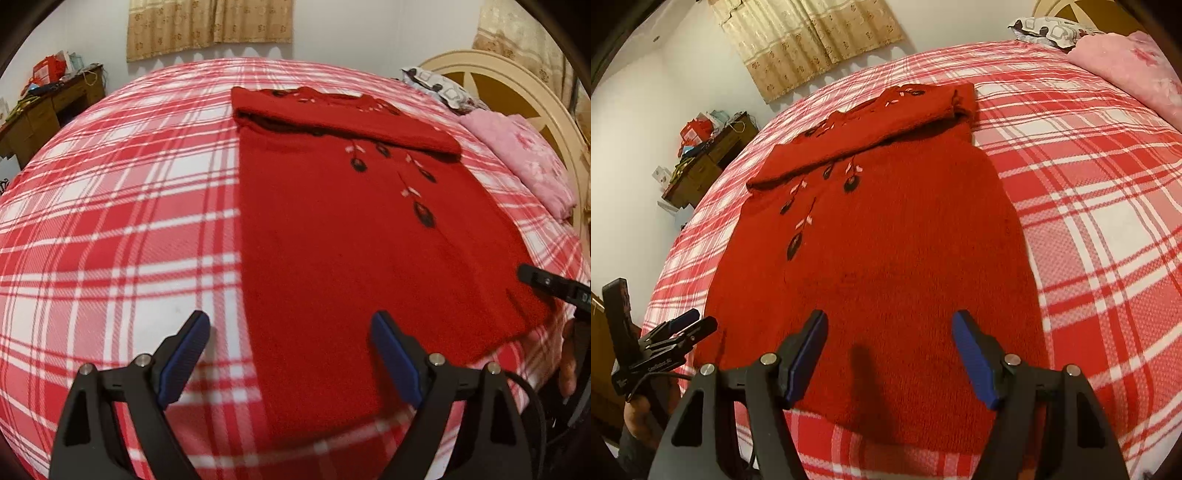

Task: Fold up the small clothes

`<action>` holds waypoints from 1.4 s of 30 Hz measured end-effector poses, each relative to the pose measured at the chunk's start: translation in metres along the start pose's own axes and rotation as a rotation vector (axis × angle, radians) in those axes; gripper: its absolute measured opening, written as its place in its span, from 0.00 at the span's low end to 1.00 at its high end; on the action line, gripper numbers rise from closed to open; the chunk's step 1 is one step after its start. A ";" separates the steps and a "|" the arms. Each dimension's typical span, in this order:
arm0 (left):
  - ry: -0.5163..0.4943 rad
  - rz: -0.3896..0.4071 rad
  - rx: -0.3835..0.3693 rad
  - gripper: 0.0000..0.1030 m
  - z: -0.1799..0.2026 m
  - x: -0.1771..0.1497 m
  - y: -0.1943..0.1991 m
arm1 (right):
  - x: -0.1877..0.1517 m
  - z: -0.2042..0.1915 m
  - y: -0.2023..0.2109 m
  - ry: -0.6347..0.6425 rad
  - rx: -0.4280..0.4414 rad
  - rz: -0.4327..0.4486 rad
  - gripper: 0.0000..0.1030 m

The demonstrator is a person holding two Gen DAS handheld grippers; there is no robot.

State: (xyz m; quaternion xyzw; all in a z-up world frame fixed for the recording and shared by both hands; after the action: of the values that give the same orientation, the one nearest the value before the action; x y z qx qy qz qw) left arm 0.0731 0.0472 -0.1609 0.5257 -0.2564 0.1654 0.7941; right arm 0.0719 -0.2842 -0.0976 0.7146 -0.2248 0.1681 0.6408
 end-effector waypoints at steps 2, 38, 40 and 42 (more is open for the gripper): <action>-0.007 -0.010 -0.013 0.87 0.005 -0.004 0.000 | -0.005 -0.001 0.001 0.015 -0.010 0.006 0.68; 0.108 0.059 -0.203 0.11 -0.011 -0.027 0.016 | -0.036 0.050 0.049 -0.009 -0.129 0.049 0.69; 0.115 0.051 -0.195 0.11 -0.013 -0.029 0.013 | -0.036 0.053 0.046 -0.020 -0.135 0.040 0.69; 0.126 0.047 -0.190 0.18 -0.014 -0.030 0.011 | -0.037 0.054 0.041 -0.031 -0.116 0.030 0.69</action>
State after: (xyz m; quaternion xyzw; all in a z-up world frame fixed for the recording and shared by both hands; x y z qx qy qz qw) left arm 0.0461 0.0647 -0.1746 0.4306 -0.2329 0.1917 0.8506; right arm 0.0158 -0.3374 -0.0893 0.6754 -0.2548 0.1531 0.6749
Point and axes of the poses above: each gripper's, at about its wrist camera, not at the fingertips, and y roughly against the way its jaws point, z to its right, x to its top, the point moved 2 cm from there along -y, roughly the way its jaws point, and after that the axes turned 15 degrees about -x, right-handed, at the moved point
